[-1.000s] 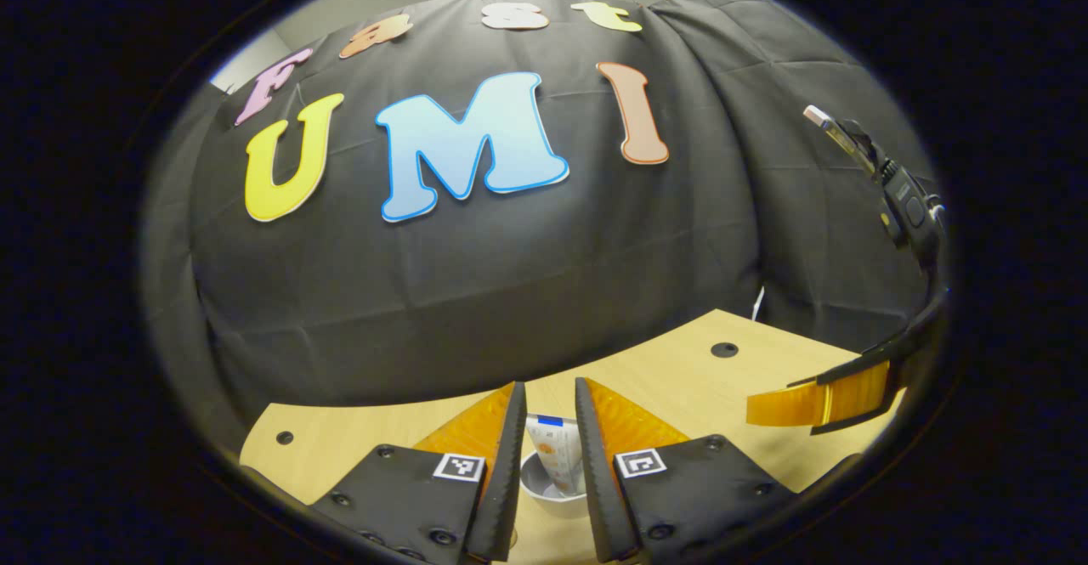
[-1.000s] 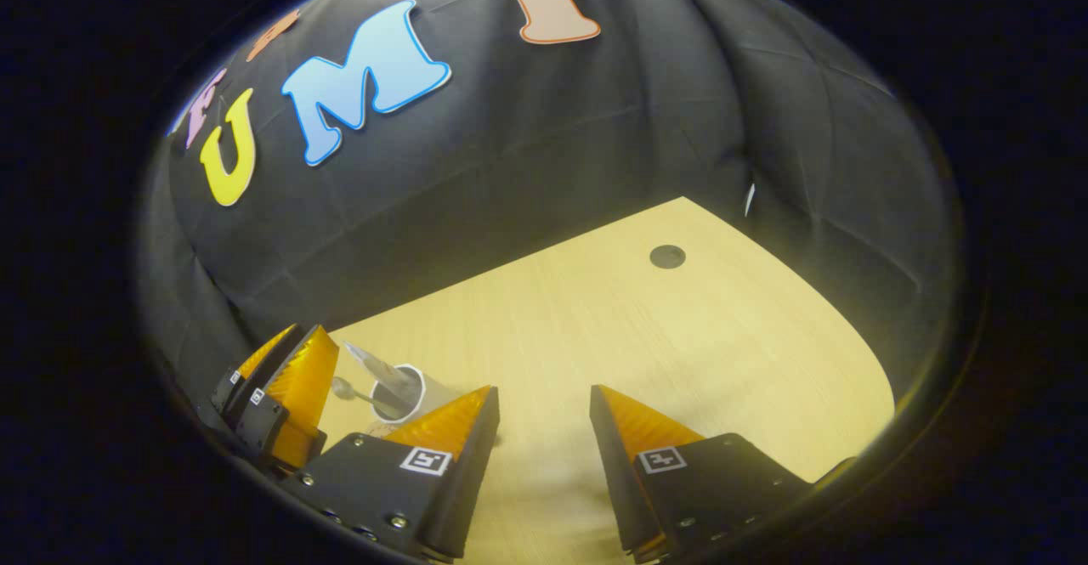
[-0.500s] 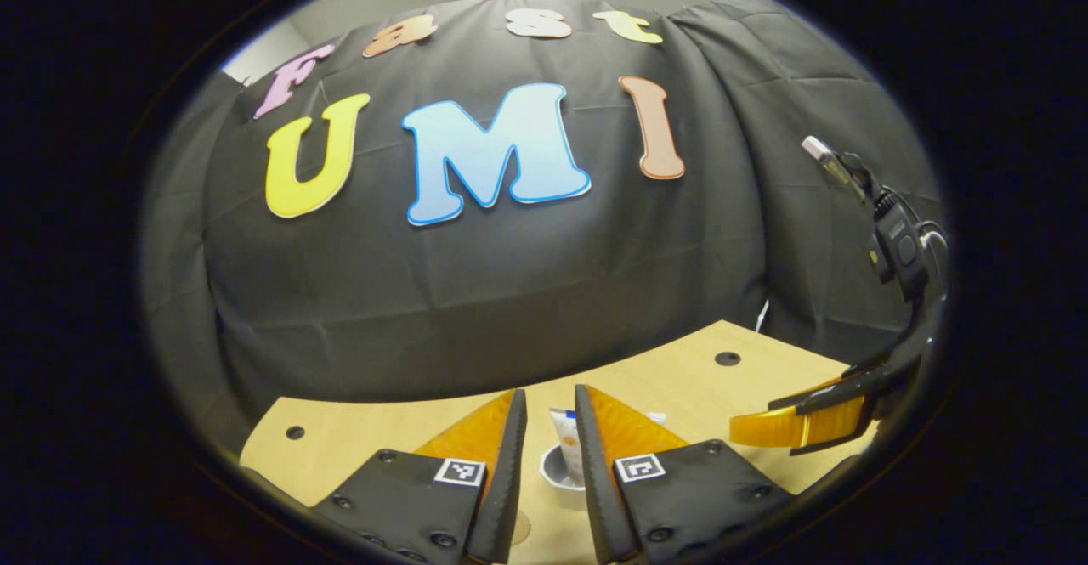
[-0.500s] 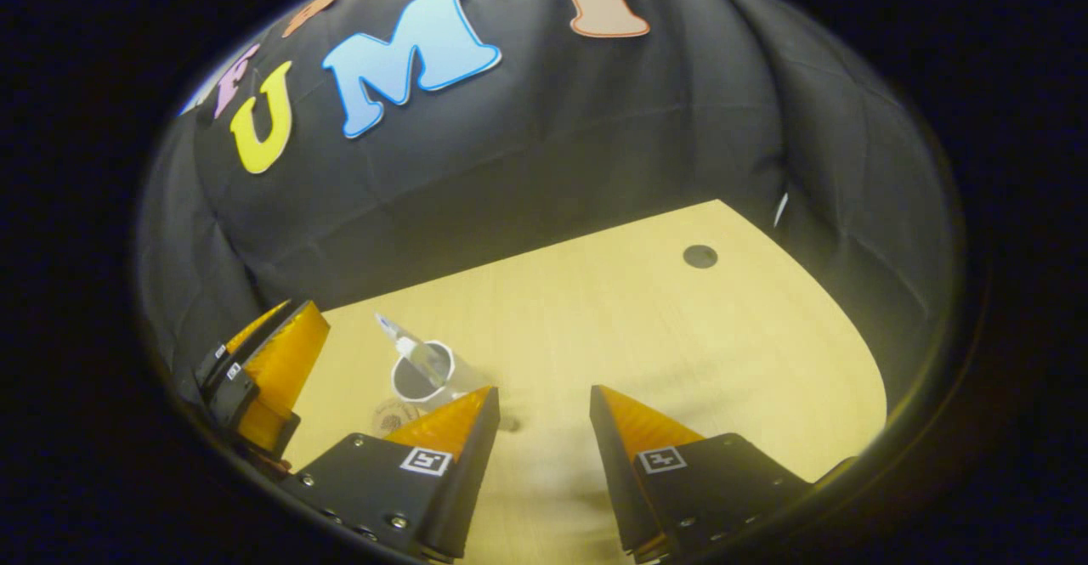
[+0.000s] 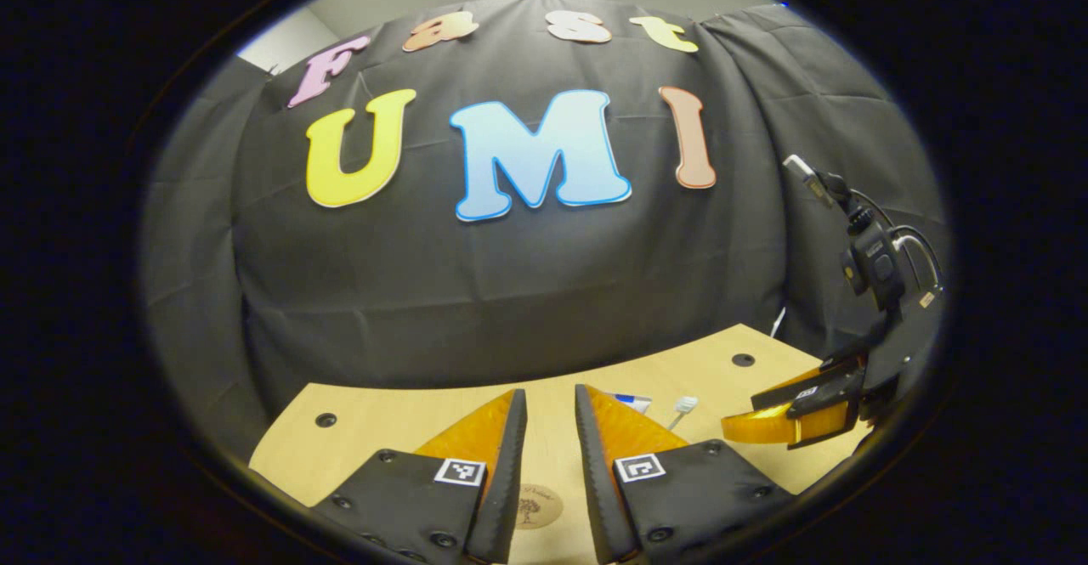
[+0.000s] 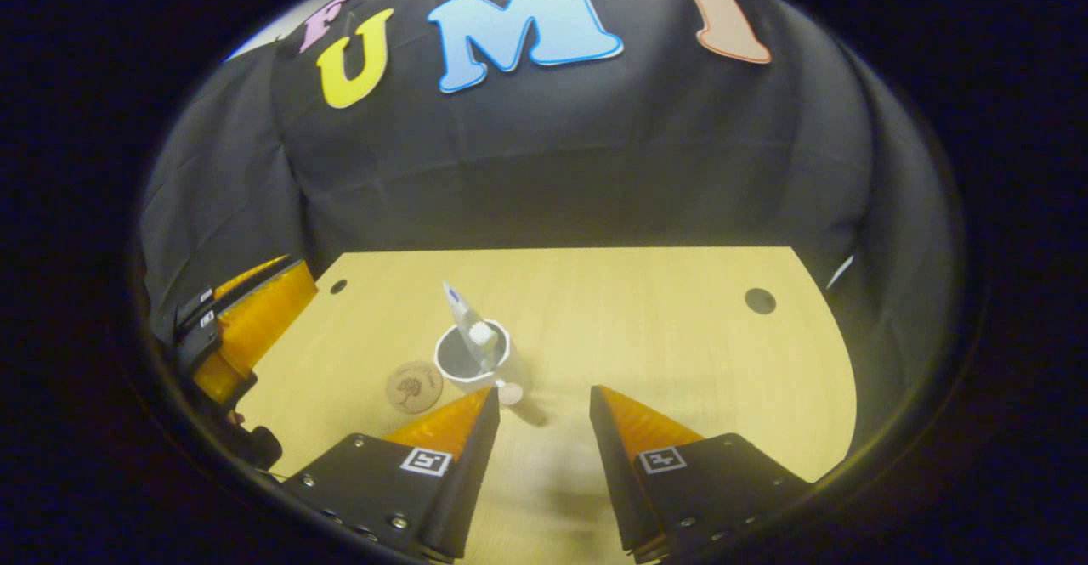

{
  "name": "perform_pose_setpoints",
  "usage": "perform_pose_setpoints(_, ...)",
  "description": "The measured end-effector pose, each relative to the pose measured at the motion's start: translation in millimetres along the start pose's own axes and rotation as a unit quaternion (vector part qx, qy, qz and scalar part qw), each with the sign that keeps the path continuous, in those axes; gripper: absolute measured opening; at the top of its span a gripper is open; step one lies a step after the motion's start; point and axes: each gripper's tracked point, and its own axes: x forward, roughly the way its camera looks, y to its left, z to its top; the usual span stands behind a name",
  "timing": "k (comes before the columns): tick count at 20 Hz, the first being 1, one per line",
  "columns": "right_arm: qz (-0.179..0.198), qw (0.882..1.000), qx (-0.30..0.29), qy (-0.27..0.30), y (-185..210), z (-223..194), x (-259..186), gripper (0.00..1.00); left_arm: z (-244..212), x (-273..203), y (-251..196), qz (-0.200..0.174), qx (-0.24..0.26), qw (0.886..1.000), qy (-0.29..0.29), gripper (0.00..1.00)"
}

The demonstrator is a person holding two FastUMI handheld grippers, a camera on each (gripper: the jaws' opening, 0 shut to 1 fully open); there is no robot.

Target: Put the toothbrush and toothpaste on the desktop into the cup, then pick up the cup and place it on the coaster on the desktop.

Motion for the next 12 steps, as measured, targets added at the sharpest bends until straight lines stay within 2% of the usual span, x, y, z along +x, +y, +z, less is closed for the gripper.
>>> perform_pose_setpoints(3, 0.012, 0.998, -0.060, 0.029, 8, -10, 5, 0.64, 1, -10, 21, 0.020, -0.012, 1.000, 0.006, 0.41)
perform_pose_setpoints(4, 0.017, 0.996, -0.080, 0.036, 10, -12, 5, 0.64, 0, -14, 29, 0.027, -0.016, 0.999, 0.007, 0.36)
perform_pose_setpoints(5, 0.023, 0.994, -0.096, 0.043, 13, -15, 8, 0.65, -2, -17, 35, 0.035, -0.021, 0.999, 0.008, 0.36)
perform_pose_setpoints(7, 0.039, 0.991, -0.116, 0.057, 19, -18, 12, 0.65, -6, -24, 44, 0.042, -0.032, 0.999, 0.013, 0.44)
perform_pose_setpoints(12, 0.051, 0.981, -0.163, 0.091, 22, -18, 25, 0.63, -18, -42, 65, 0.062, -0.050, 0.996, 0.030, 0.41)
